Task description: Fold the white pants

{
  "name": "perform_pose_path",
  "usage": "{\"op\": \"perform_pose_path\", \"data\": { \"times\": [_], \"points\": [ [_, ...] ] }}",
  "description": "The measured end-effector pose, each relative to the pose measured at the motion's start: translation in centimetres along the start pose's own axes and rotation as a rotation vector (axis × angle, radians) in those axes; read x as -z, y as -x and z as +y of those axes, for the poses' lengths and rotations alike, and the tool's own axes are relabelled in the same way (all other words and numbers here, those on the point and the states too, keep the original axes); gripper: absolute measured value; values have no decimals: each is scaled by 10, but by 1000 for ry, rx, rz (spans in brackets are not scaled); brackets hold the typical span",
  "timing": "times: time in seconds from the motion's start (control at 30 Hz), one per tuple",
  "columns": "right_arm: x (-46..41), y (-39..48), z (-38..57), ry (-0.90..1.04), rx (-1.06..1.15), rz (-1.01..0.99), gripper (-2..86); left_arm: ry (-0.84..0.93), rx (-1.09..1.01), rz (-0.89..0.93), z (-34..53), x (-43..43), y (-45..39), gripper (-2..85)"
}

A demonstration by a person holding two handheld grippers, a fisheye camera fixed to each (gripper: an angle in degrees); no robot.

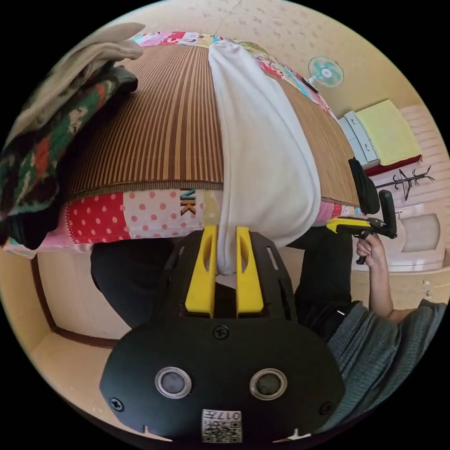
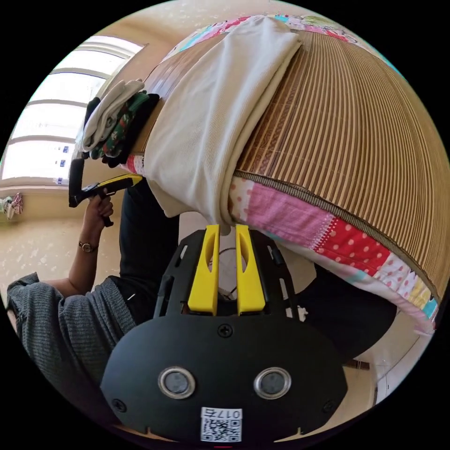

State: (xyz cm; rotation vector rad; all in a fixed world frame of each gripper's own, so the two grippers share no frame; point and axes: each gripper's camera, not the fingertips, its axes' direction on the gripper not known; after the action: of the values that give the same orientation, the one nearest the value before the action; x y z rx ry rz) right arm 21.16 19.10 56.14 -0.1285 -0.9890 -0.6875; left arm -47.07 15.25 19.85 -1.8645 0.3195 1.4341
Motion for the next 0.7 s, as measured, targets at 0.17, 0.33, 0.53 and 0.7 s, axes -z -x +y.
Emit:
{"op": "perform_pose_path", "data": {
  "times": [0.17, 0.33, 0.53, 0.7],
  "points": [
    [21, 5, -17, -194, -50, 0, 69, -69, -43, -63, -31, 3, -18, 87],
    [22, 14, -49, -286, -95, 16, 65, -59, -106, -221, -54, -25, -36, 52],
    [39, 34, -41, -366, -48, 20, 30, -269, 1, 31, -7, -4, 13, 7],
    [16, 9, -53, -324, -134, -71, 46, -197, 236, -22, 6, -9, 46, -6]
  ]
}}
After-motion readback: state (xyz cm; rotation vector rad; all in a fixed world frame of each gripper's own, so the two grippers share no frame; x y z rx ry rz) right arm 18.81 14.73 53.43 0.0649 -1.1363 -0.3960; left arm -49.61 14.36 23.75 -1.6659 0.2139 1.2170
